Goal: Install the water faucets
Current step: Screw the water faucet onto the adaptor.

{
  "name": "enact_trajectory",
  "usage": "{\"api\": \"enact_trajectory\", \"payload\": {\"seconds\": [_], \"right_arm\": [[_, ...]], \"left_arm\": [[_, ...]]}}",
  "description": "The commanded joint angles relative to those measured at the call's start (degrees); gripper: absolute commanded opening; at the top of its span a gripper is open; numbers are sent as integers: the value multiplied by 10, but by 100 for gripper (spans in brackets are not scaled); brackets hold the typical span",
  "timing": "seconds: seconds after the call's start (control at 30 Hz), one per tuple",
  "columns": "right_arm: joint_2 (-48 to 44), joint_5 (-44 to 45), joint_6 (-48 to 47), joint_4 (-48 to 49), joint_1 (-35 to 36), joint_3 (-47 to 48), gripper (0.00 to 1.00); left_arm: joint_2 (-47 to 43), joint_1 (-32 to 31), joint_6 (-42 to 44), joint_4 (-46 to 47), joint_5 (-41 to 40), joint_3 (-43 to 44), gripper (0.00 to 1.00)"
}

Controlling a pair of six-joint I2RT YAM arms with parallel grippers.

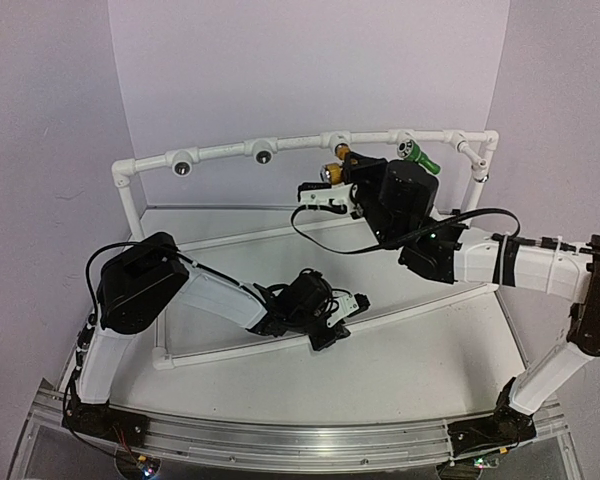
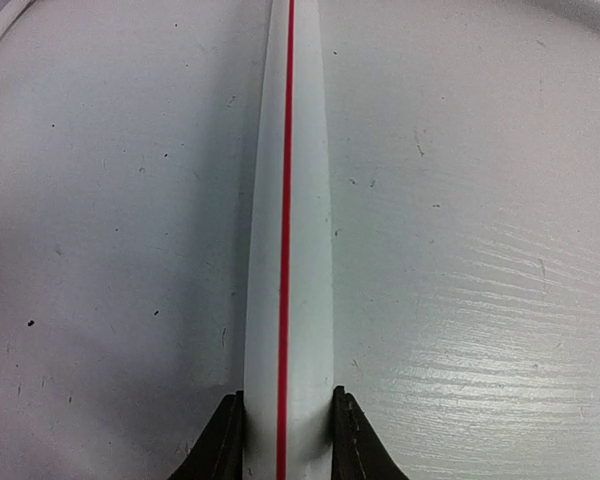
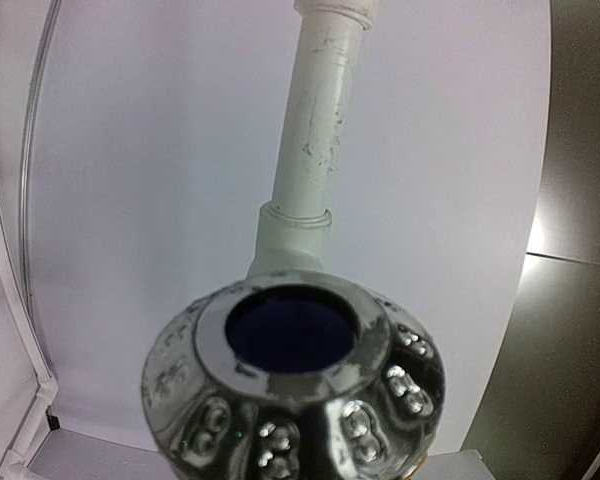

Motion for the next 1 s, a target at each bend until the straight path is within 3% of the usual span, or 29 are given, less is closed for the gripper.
{"api": "enact_trajectory", "payload": {"seconds": [0.0,0.97], "right_arm": [[4,9,18,29,-8,27,0],[30,-4,30,44,-7,32,0]], "left_arm": [[14,-5,-14,-135,14,-42,0],[11,-7,-7,-136,21,-44,0]]}}
